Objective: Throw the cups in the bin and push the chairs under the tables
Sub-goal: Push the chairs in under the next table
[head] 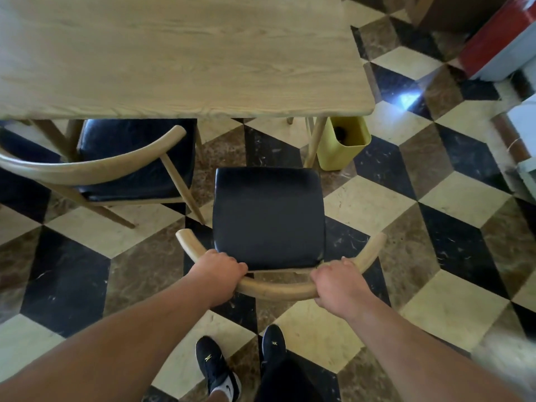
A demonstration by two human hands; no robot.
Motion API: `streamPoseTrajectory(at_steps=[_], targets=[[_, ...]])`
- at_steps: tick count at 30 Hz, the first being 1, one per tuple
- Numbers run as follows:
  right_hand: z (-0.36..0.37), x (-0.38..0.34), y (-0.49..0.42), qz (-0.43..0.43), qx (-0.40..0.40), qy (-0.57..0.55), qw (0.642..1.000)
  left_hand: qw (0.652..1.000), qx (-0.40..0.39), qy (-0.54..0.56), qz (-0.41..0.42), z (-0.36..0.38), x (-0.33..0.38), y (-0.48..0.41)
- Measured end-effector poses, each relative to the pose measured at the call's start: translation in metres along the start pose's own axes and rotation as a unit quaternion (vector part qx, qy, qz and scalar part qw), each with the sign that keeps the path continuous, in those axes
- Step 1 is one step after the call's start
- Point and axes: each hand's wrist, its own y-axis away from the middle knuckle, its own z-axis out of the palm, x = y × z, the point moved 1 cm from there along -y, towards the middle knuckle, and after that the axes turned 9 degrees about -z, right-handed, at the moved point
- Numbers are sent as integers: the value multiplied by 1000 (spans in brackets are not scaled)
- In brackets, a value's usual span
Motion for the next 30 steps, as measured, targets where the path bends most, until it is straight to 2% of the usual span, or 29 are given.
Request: streamPoseTrajectory(at_steps=[8, 12, 17, 22, 30], targets=[[-35, 37, -55, -16, 16, 5, 1000, 1000, 5, -5, -19, -29, -32, -56], [-51, 43, -79, -89, 13, 21, 996, 998, -33, -47, -13, -44, -55, -74], [-66, 30, -100, -124, 20, -43, 991, 995, -45, -63, -59, -50, -79, -78], [-90, 57, -121, -109, 24, -39, 993, 995, -53, -44, -74, -61, -84, -93], [-115, 106, -159, -84, 31, -13, 996, 998, -18, -52, -44, -88, -96, -138]])
